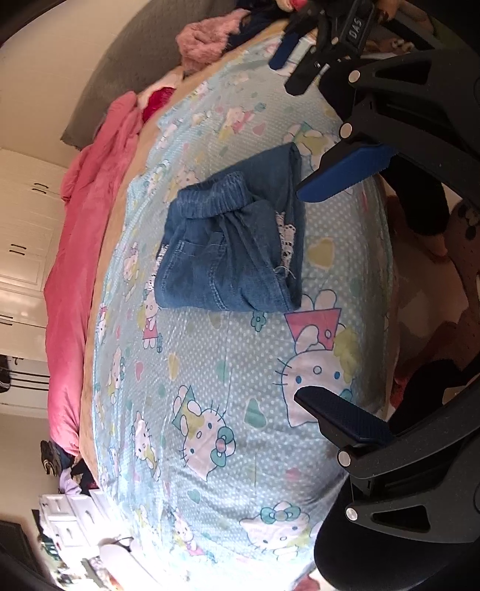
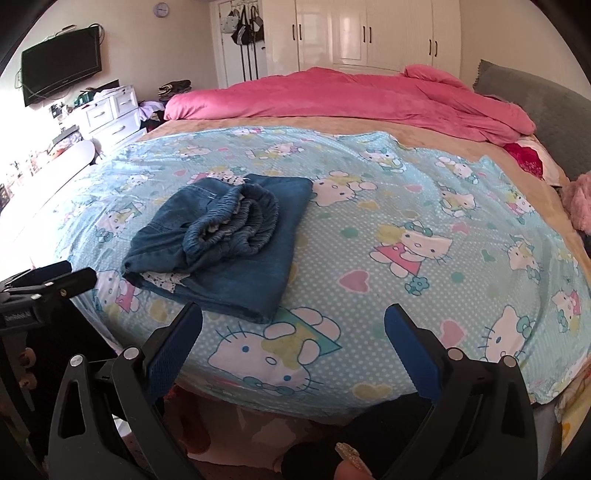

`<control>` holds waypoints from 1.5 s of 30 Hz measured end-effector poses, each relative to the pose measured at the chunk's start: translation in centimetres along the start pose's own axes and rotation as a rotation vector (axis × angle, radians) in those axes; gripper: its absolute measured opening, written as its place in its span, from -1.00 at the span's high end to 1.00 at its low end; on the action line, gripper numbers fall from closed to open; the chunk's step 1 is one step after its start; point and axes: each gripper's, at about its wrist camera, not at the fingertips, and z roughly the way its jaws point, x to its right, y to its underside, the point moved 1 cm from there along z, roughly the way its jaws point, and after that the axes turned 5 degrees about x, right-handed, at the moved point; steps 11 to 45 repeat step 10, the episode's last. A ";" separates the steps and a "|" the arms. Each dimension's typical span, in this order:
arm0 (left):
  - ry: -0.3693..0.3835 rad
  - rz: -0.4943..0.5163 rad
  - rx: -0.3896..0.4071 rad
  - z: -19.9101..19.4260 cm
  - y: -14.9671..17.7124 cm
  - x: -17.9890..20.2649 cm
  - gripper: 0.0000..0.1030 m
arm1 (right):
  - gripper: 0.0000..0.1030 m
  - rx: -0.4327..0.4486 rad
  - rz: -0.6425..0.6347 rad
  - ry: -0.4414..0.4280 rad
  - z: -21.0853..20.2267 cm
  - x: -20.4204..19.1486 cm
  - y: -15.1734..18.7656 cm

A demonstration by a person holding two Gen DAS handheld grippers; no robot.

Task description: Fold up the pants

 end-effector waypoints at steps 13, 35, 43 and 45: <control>-0.168 -0.102 -0.074 4.1 -4.7 -7.2 -0.82 | -0.91 0.030 0.133 0.133 3.4 11.1 -2.7; -0.168 -0.102 -0.074 4.1 -4.7 -7.2 -0.82 | -0.91 0.030 0.133 0.133 3.4 11.1 -2.7; -0.168 -0.102 -0.074 4.1 -4.7 -7.2 -0.82 | -0.91 0.030 0.133 0.133 3.4 11.1 -2.7; -0.168 -0.102 -0.074 4.1 -4.7 -7.2 -0.82 | -0.91 0.030 0.133 0.133 3.4 11.1 -2.7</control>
